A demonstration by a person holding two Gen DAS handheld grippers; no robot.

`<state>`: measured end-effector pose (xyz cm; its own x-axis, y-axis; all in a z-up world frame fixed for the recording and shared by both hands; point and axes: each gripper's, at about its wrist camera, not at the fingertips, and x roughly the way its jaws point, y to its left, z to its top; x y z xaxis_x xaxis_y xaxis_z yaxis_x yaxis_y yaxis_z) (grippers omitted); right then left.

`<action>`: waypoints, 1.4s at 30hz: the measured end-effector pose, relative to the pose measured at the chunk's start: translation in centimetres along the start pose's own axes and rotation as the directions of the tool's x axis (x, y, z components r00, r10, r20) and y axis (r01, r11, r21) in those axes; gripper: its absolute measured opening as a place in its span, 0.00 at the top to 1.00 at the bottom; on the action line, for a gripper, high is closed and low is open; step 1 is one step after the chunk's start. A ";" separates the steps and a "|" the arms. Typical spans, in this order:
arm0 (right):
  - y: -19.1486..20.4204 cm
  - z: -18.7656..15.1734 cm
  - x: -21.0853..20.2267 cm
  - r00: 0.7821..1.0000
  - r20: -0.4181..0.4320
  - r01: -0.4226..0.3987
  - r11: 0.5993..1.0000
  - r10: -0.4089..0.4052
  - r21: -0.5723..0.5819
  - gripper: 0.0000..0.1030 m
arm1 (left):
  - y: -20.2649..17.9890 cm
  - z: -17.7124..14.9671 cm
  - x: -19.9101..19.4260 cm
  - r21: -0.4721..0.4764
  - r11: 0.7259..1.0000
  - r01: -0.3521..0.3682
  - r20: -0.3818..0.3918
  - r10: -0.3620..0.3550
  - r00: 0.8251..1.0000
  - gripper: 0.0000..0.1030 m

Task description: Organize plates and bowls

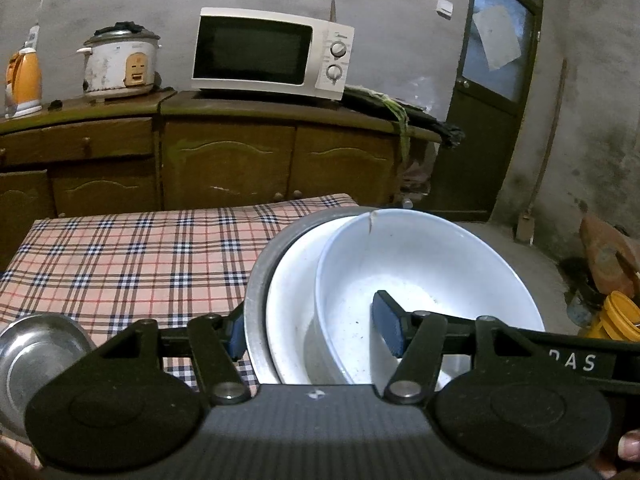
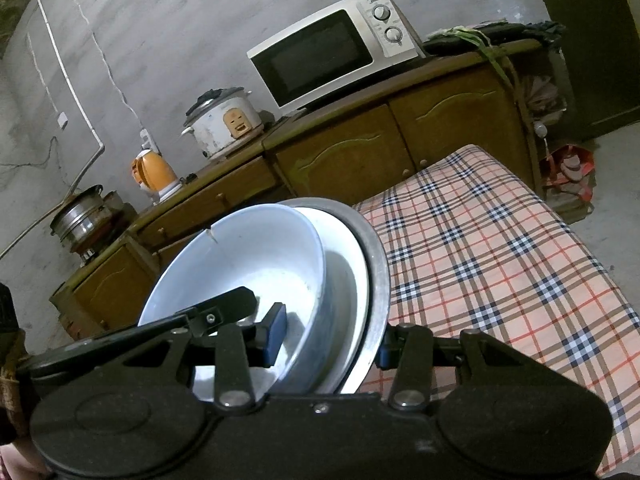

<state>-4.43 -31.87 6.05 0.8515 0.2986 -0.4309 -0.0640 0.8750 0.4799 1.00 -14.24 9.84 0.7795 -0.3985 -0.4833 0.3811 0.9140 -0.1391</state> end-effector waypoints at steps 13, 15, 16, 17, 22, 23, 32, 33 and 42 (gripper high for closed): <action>0.8 -0.7 0.7 1.000 -0.024 -0.016 1.000 0.016 -0.009 0.49 | 0.8 -0.6 -0.5 -0.021 0.999 -0.026 -0.007 0.025 1.000 0.40; 0.9 -0.8 0.8 0.999 -0.028 -0.019 1.000 0.019 -0.010 0.49 | 1.0 -0.7 -0.6 -0.023 0.999 -0.029 -0.009 0.029 1.000 0.40; 1.0 -0.8 0.9 0.999 -0.029 -0.020 1.000 0.020 -0.011 0.49 | 1.1 -0.7 -0.6 -0.024 0.999 -0.030 -0.009 0.030 1.000 0.40; 1.1 -0.8 1.0 0.999 -0.030 -0.021 1.000 0.020 -0.012 0.49 | 1.1 -0.7 -0.6 -0.025 0.999 -0.032 -0.009 0.031 0.999 0.40; 1.3 -1.0 1.1 0.999 -0.033 -0.025 1.000 0.024 -0.014 0.49 | 1.4 -0.7 -0.7 -0.029 0.999 -0.037 -0.009 0.037 0.999 0.40; 1.3 -1.0 1.2 0.999 -0.035 -0.026 1.000 0.025 -0.015 0.49 | 1.5 -0.7 -0.7 -0.030 0.999 -0.038 -0.010 0.038 0.999 0.40; 1.7 -1.1 2.1 0.998 -0.050 -0.038 0.999 0.037 -0.025 0.49 | 2.1 -0.8 -1.0 -0.042 0.998 -0.052 -0.012 0.052 0.999 0.40; 1.8 -1.1 2.1 0.998 -0.050 -0.039 0.999 0.038 -0.026 0.49 | 2.2 -0.8 -1.1 -0.044 0.998 -0.053 -0.012 0.053 0.999 0.40; 2.4 -1.4 2.5 0.997 -0.055 -0.051 0.998 0.049 -0.036 0.49 | 2.9 -0.9 -1.5 -0.053 0.996 -0.065 -0.007 0.065 0.998 0.40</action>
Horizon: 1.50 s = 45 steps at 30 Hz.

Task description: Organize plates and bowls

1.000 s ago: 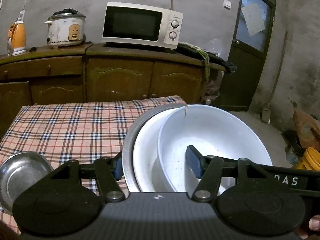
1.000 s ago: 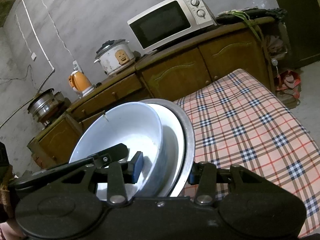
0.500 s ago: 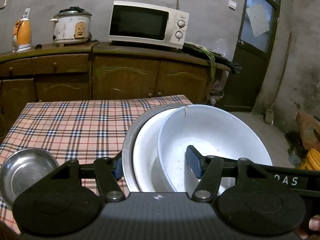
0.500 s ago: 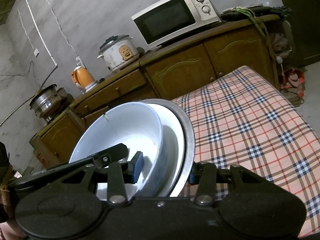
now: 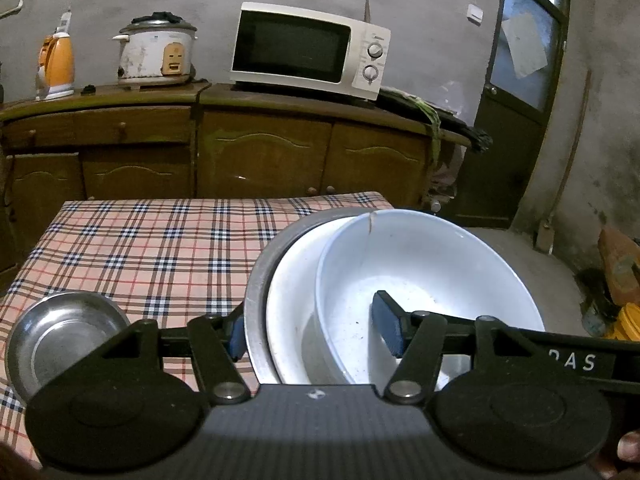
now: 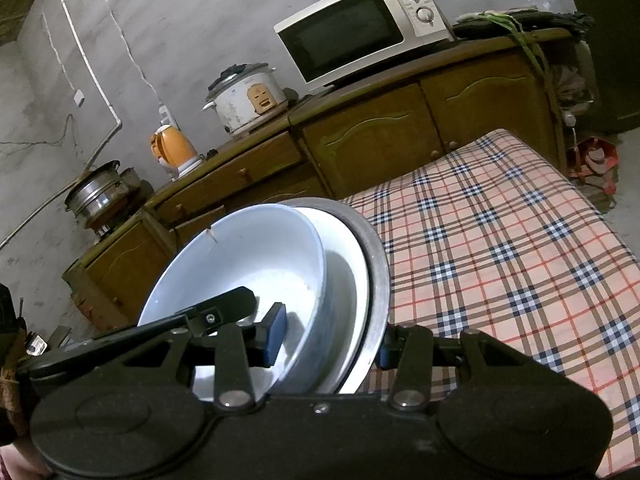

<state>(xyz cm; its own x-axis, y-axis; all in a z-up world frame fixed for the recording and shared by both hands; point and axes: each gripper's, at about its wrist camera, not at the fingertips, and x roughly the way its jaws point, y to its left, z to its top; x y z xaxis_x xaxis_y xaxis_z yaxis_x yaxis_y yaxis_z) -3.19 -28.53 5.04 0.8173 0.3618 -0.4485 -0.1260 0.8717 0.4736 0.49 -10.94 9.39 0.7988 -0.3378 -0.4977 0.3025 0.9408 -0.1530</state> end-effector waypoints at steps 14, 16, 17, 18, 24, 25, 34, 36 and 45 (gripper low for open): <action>1.2 -0.3 0.7 1.000 -0.015 -0.018 1.000 0.018 -0.016 0.49 | 1.0 -0.1 -0.7 -0.019 1.000 -0.022 0.003 0.022 1.000 0.40; 1.4 -0.3 0.8 1.000 -0.015 -0.022 1.000 0.022 -0.017 0.49 | 1.1 -0.1 -0.9 -0.018 0.999 -0.026 0.006 0.027 1.000 0.40; 1.4 -0.3 0.9 1.000 -0.015 -0.025 1.000 0.025 -0.017 0.49 | 1.1 -0.1 -0.9 -0.018 0.999 -0.029 0.007 0.029 1.000 0.40; 1.5 -0.3 0.9 1.000 -0.016 -0.027 0.999 0.027 -0.016 0.49 | 1.2 -0.1 -1.0 -0.020 0.999 -0.031 0.007 0.032 0.999 0.40; 2.3 -0.6 1.3 0.999 -0.026 -0.036 0.999 0.036 -0.026 0.49 | 1.9 -0.2 -1.3 -0.029 0.999 -0.043 0.005 0.043 0.999 0.40; 2.4 -0.6 1.3 0.999 -0.027 -0.038 0.999 0.037 -0.026 0.49 | 2.0 -0.2 -1.4 -0.031 0.999 -0.045 0.006 0.045 0.999 0.40; 3.7 -0.9 1.9 0.998 -0.036 -0.057 0.998 0.056 -0.036 0.49 | 3.0 -0.3 -2.1 -0.043 0.997 -0.066 0.012 0.066 0.998 0.40; 4.0 -1.0 2.0 0.998 -0.039 -0.060 0.997 0.059 -0.038 0.49 | 3.2 -0.4 -2.2 -0.046 0.996 -0.070 0.012 0.070 0.997 0.40; 5.4 -1.4 2.4 0.996 -0.047 -0.074 0.996 0.072 -0.051 0.49 | 4.1 -0.5 -3.1 -0.059 0.995 -0.084 0.018 0.085 0.996 0.40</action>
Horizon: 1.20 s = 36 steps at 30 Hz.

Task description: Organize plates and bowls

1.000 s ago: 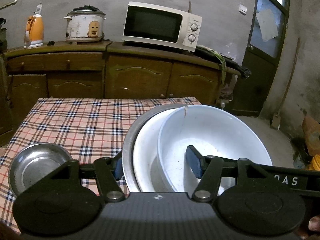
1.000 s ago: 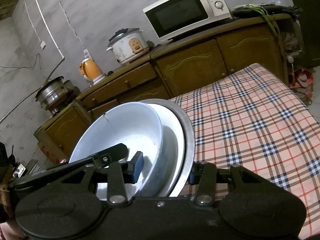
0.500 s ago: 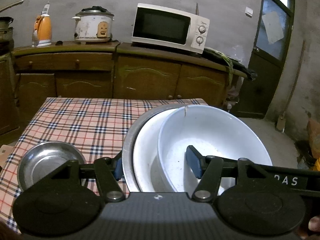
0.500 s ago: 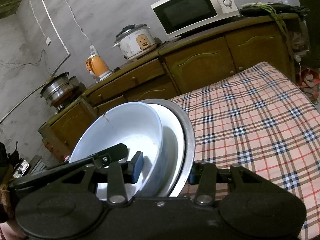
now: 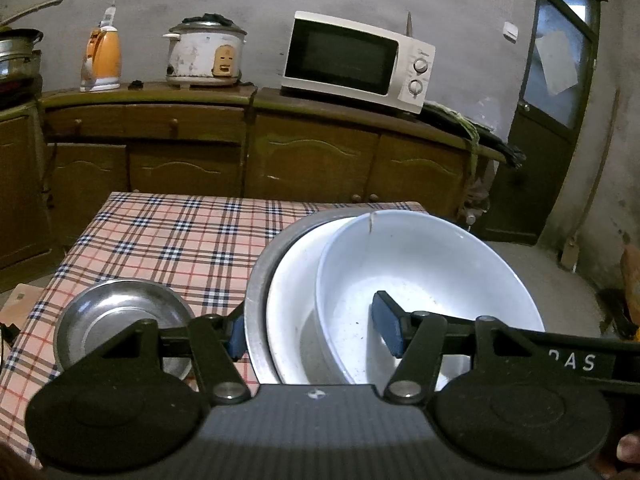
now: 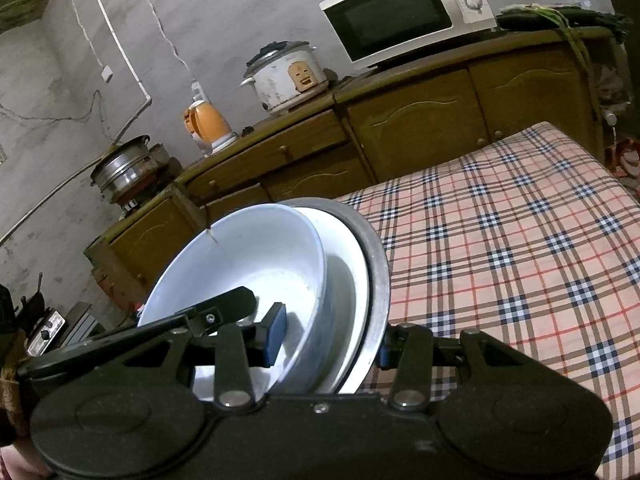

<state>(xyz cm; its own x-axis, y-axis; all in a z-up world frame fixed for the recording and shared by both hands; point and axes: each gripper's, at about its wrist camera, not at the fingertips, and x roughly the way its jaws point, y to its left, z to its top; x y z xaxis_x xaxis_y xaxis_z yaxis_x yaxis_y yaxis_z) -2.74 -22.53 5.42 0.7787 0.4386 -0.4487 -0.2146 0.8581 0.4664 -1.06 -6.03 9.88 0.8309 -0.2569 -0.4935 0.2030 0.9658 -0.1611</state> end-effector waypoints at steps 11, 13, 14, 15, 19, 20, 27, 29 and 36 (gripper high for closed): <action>1.9 -0.3 1.1 1.000 -0.018 -0.017 1.000 0.017 -0.018 0.48 | 1.7 -0.1 -0.7 -0.025 0.999 -0.023 0.002 0.023 1.000 0.40; 2.2 -0.4 1.4 1.000 -0.023 -0.019 1.000 0.019 -0.022 0.48 | 2.0 -0.2 -0.8 -0.031 0.999 -0.028 0.002 0.028 1.000 0.40; 2.5 -0.4 1.6 0.999 -0.026 -0.020 1.000 0.019 -0.025 0.49 | 2.2 -0.2 -0.9 -0.034 0.999 -0.030 0.001 0.030 1.000 0.40; 2.6 -0.4 1.7 0.999 -0.028 -0.021 0.999 0.021 -0.027 0.49 | 2.4 -0.2 -0.9 -0.036 0.999 -0.033 0.001 0.033 0.999 0.40; 3.2 -0.6 2.3 0.999 -0.037 -0.029 0.999 0.027 -0.034 0.49 | 3.0 -0.2 -1.0 -0.046 0.998 -0.043 0.000 0.043 0.999 0.40; 3.4 -0.6 2.5 0.999 -0.040 -0.030 0.999 0.029 -0.035 0.49 | 3.2 -0.3 -1.0 -0.049 0.998 -0.045 -0.001 0.045 0.999 0.40; 4.5 -1.0 3.7 0.997 -0.060 -0.045 0.998 0.042 -0.047 0.49 | 4.6 -0.3 -1.3 -0.067 0.996 -0.064 -0.005 0.063 0.998 0.40; 4.8 -1.0 4.0 0.997 -0.064 -0.049 0.997 0.046 -0.052 0.49 | 4.9 -0.3 -1.4 -0.072 0.995 -0.068 -0.005 0.068 0.998 0.40; 5.8 -1.1 4.9 0.995 -0.077 -0.063 0.996 0.058 -0.063 0.49 | 6.0 -0.4 -1.7 -0.086 0.993 -0.085 -0.004 0.085 0.996 0.40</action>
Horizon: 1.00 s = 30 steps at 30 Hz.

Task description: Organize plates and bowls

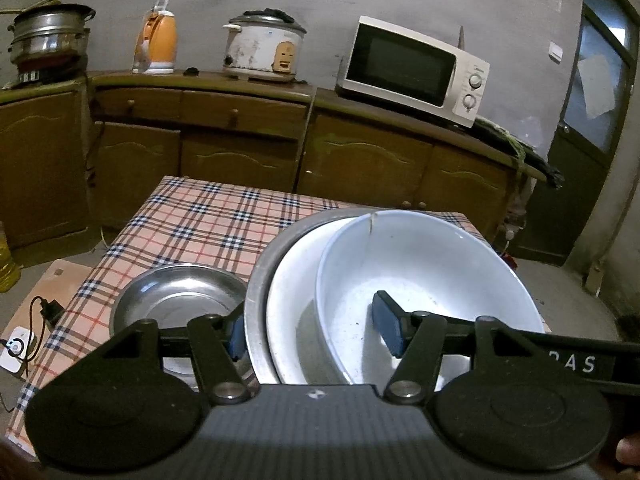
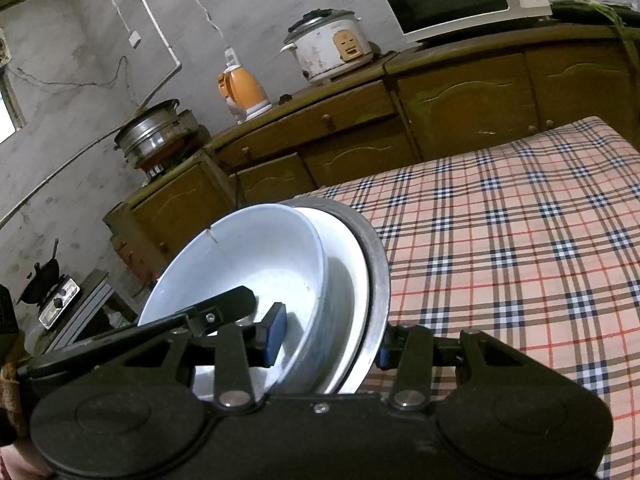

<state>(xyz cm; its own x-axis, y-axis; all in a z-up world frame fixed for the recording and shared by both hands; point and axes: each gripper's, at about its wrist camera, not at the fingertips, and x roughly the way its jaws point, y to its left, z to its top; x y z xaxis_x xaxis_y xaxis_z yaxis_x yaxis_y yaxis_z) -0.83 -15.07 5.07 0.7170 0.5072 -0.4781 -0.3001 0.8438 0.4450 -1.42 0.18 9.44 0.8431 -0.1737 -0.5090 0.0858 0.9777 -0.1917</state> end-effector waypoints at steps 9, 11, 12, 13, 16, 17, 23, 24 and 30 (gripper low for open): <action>1.0 0.0 1.4 1.000 -0.013 -0.021 1.000 0.021 -0.013 0.49 | 1.3 0.2 -0.1 -0.012 1.000 -0.024 0.003 0.024 1.000 0.40; 1.3 0.1 1.8 0.999 -0.017 -0.027 1.000 0.027 -0.016 0.49 | 1.5 0.2 -0.1 -0.014 0.999 -0.030 0.003 0.030 1.000 0.40; 1.4 0.0 1.9 0.999 -0.019 -0.030 0.999 0.029 -0.017 0.49 | 1.7 0.2 -0.1 -0.014 0.999 -0.034 0.002 0.034 0.999 0.40; 1.5 0.0 2.2 0.999 -0.021 -0.033 0.999 0.032 -0.018 0.49 | 1.9 0.2 -0.1 -0.014 0.999 -0.037 0.001 0.037 0.999 0.40; 1.7 -0.1 2.8 0.999 -0.030 -0.041 0.999 0.041 -0.018 0.48 | 2.4 0.1 0.0 -0.014 0.999 -0.048 -0.005 0.048 0.999 0.40; 1.8 -0.2 3.0 0.999 -0.033 -0.044 0.999 0.044 -0.017 0.48 | 2.6 0.1 0.0 -0.016 0.999 -0.052 -0.007 0.052 0.999 0.40; 2.2 -0.4 4.1 0.997 -0.052 -0.058 0.998 0.057 -0.019 0.49 | 3.5 0.1 0.0 -0.025 0.997 -0.069 -0.015 0.068 0.998 0.40; 2.3 -0.4 4.2 0.997 -0.053 -0.060 0.998 0.059 -0.020 0.49 | 3.6 0.0 0.0 -0.027 0.997 -0.071 -0.015 0.071 0.997 0.40; 2.9 -0.6 5.2 0.996 -0.068 -0.068 0.997 0.065 -0.030 0.48 | 4.3 -0.1 0.0 -0.041 0.996 -0.082 -0.020 0.082 0.996 0.40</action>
<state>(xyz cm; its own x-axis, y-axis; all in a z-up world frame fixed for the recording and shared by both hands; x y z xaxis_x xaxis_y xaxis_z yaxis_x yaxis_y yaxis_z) 1.63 -9.90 3.45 0.6517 0.5720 -0.4981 -0.3669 0.8125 0.4530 -1.08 4.40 8.47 0.8363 -0.0957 -0.5399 -0.0058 0.9831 -0.1832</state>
